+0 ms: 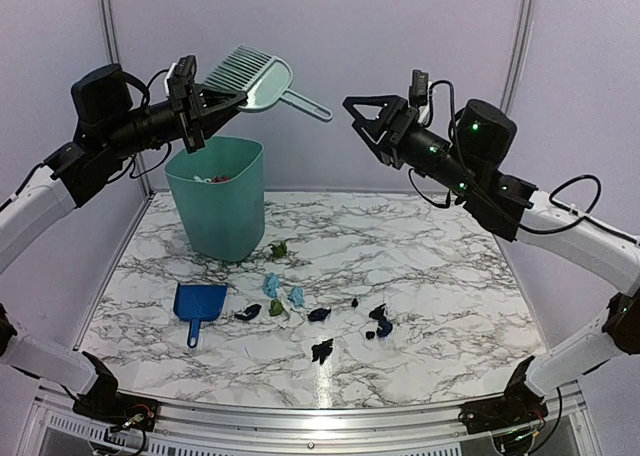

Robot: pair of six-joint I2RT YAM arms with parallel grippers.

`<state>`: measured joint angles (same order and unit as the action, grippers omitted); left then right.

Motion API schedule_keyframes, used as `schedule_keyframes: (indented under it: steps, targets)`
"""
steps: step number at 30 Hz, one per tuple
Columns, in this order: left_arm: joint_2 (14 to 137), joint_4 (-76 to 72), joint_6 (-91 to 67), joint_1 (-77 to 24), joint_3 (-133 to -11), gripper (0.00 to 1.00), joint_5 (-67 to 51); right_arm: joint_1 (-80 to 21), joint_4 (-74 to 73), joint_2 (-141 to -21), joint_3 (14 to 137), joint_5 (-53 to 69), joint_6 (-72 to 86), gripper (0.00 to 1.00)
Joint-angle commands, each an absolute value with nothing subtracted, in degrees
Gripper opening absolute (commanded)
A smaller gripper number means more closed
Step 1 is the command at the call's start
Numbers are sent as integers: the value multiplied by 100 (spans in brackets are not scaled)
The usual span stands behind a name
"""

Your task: Sweep away the paper scraps from the table

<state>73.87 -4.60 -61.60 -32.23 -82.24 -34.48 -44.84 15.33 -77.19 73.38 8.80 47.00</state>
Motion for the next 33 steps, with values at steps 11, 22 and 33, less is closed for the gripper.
schedule_keyframes:
  steps: [11,22,33]
  targets:
    - [7444,-1099,-6245,-3604,-7998,0,-3385,-4495,3218,-8733,7919,2333,6759,60]
    - [7377,-1106,-6106,-3752,-7745,0,-3105,-4694,3203,-8942,8203,2364,6900,38]
    - [7239,-1056,-6101,-3753,-7507,0,-3002,-4797,3195,-8901,8147,2470,6768,27]
